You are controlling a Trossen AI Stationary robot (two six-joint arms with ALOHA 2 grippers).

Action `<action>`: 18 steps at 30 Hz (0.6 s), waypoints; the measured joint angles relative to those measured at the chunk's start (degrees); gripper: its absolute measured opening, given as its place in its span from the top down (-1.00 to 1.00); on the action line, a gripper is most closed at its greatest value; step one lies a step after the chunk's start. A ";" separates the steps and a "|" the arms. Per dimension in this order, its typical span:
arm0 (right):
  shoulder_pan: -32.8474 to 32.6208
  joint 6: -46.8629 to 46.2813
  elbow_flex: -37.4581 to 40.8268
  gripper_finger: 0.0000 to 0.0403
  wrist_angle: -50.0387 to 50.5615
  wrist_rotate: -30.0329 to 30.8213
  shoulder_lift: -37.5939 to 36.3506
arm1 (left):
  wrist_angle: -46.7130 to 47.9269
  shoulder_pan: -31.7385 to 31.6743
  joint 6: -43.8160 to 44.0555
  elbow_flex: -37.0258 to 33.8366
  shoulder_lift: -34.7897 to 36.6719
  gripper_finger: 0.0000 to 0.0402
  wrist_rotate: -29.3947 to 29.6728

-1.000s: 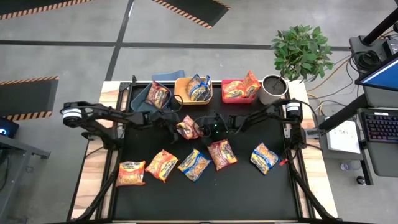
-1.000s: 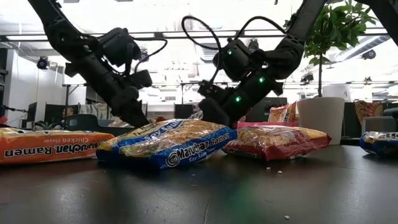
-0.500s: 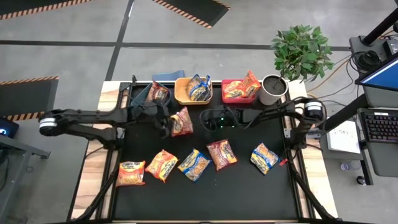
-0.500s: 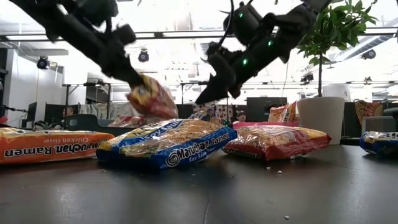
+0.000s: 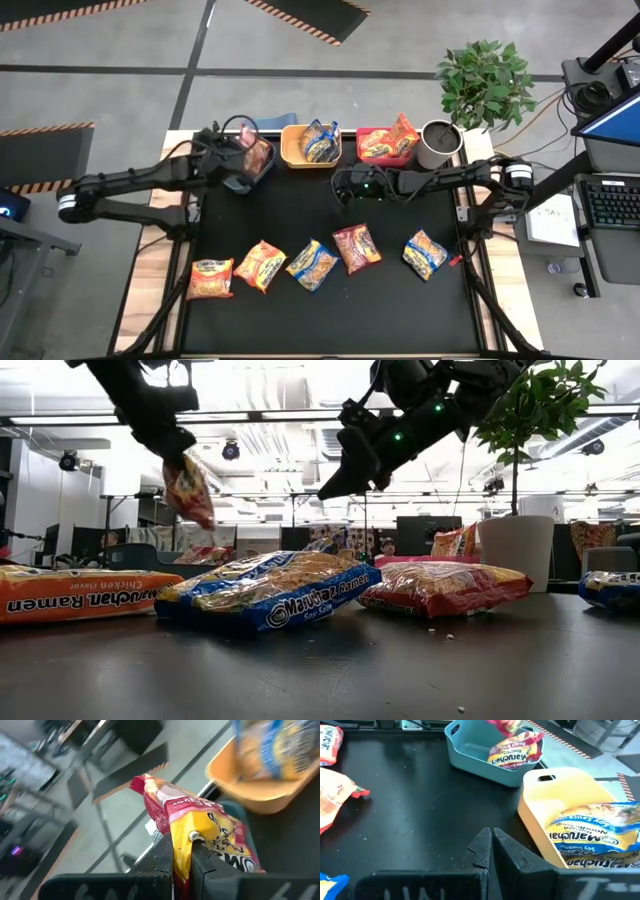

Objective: Sort Maruchan noodles
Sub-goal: Put the red noodle pack into the blue bin

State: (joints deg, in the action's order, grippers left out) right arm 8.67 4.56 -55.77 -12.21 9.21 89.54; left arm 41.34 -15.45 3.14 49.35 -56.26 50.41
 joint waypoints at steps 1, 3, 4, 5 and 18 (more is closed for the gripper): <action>0.00 0.03 0.00 0.95 0.05 0.00 0.04 | 1.38 -0.57 0.98 0.73 -0.96 1.00 0.24; 0.11 0.15 0.00 0.95 0.40 -0.02 0.07 | 3.38 -1.98 2.82 1.74 -3.12 1.00 0.21; 0.11 0.12 0.00 0.95 0.37 0.00 0.07 | 4.12 -2.75 3.54 2.18 -4.23 1.00 0.11; 0.12 0.07 0.00 0.95 0.38 0.00 0.07 | 5.28 -3.63 4.33 2.55 -5.52 1.00 0.09; 0.63 0.04 0.75 0.95 1.59 -0.02 0.09 | 21.81 -8.45 13.64 10.76 -23.03 1.00 1.21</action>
State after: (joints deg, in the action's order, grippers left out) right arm 9.30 4.60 -55.02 -10.61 9.19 89.62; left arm 63.15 -23.90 16.78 60.11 -79.29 51.62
